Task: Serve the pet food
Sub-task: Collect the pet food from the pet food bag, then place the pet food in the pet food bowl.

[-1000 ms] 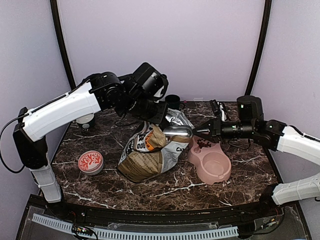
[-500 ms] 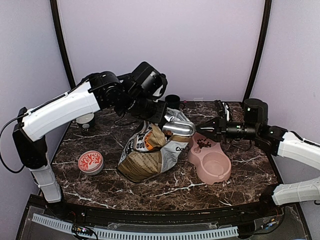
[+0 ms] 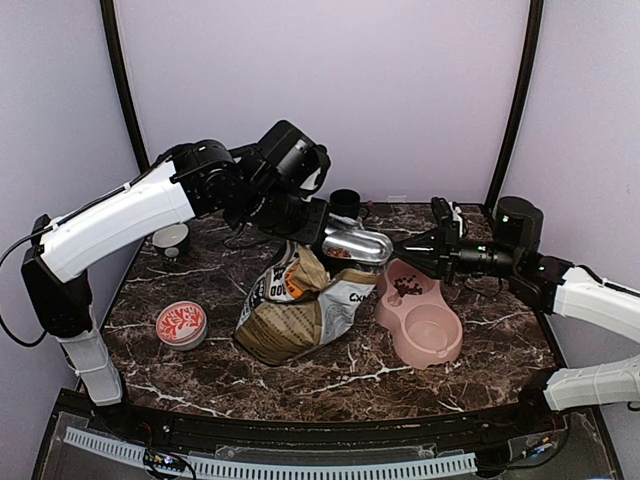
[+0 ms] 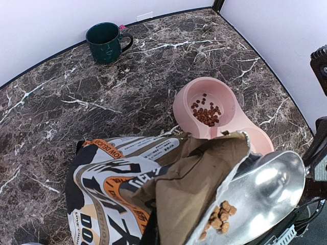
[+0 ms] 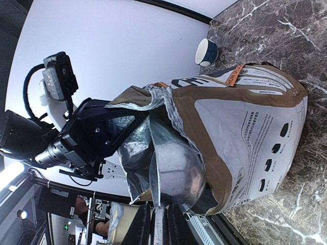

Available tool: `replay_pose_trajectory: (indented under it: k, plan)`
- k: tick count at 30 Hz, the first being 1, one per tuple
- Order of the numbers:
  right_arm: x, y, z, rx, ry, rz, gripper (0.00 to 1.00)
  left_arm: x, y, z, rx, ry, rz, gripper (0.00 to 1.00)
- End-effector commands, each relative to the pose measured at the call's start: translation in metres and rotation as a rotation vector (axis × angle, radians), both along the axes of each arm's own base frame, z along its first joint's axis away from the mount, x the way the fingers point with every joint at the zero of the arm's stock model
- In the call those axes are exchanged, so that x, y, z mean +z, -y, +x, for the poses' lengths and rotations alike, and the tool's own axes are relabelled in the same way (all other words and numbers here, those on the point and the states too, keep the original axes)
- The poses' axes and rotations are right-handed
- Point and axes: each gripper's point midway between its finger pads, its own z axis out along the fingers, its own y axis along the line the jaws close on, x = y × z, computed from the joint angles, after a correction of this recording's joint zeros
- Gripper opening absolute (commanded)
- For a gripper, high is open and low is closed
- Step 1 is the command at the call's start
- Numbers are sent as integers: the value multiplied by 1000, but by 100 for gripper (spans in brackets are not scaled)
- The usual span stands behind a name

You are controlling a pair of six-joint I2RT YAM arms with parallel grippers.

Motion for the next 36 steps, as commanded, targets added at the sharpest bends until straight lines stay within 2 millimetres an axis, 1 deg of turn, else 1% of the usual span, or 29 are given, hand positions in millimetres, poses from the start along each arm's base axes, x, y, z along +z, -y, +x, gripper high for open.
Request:
replay_pose_trajectory:
  k: [1,7,11,15,17,20,26,31,36]
  plan:
    - [10,3,7,-15,61,-67,0,59,-7,-8,-17,86,-144,0]
    - [3,-3,6,29,46,-89,0,62,-4,-7,-27,91,-150,0]
    - [9,-6,3,49,41,-17,0,61,-5,-7,-24,92,-141,0]
    - [9,-6,1,65,43,-8,0,58,-8,-4,-13,96,-120,0]
    - [15,-4,0,68,51,7,0,57,-8,-4,-11,98,-115,0]
    - [22,4,2,62,61,23,0,55,-10,-2,-4,103,-104,0]
    - [40,27,8,28,87,42,0,54,-12,-1,3,111,-91,0]
    - [45,49,12,-11,102,32,0,52,-15,-2,6,109,-85,0]
    - [41,76,23,-76,101,7,0,49,-17,-1,10,114,-72,0]
